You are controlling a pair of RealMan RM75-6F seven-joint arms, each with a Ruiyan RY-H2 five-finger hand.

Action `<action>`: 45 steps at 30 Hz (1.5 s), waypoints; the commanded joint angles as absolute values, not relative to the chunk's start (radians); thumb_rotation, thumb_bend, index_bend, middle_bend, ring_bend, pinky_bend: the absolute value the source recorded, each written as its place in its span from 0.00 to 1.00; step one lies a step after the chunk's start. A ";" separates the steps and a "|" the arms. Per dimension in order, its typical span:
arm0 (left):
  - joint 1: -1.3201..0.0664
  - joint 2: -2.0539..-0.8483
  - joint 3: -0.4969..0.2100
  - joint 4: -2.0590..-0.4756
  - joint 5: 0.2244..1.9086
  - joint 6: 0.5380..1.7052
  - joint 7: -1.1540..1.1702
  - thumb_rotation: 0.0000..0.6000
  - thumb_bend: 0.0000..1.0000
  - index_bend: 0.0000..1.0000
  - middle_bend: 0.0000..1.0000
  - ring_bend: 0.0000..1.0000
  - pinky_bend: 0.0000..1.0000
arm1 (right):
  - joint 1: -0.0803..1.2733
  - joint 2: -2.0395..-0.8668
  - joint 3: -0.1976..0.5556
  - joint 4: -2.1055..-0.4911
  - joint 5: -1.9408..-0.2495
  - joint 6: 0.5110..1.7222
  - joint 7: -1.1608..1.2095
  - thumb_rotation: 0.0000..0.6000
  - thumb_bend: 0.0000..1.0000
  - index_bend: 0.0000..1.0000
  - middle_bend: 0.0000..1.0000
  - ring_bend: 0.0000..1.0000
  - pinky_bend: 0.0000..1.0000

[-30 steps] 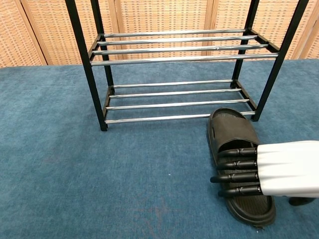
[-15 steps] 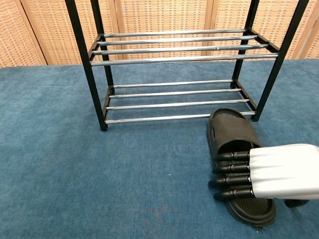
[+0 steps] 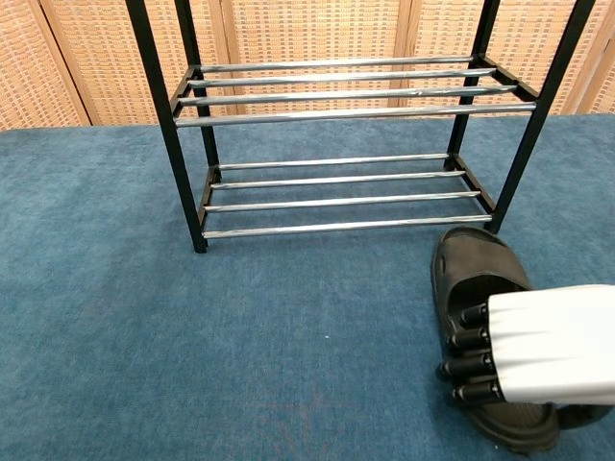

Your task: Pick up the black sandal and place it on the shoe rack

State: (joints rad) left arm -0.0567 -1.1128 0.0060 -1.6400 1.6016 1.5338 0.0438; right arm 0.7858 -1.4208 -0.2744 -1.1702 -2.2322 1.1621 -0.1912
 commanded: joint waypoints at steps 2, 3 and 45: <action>-0.056 -1.113 0.007 -1.641 1.603 1.535 0.045 1.00 0.02 0.00 0.00 0.00 0.00 | 0.780 -1.398 -0.284 -1.157 -2.258 1.229 -0.207 1.00 0.79 0.64 0.58 0.47 0.44; -0.056 -1.113 0.007 -1.641 1.604 1.535 0.045 1.00 0.02 0.00 0.00 0.00 0.00 | 0.779 -1.394 -0.284 -1.158 -2.261 1.239 -0.210 1.00 0.80 0.64 0.58 0.47 0.44; -0.065 -1.121 -0.003 -1.645 1.574 1.513 0.066 1.00 0.02 0.00 0.00 0.00 0.00 | 0.898 -1.028 -0.144 -1.406 -2.321 1.300 -0.322 1.00 0.82 0.64 0.58 0.47 0.45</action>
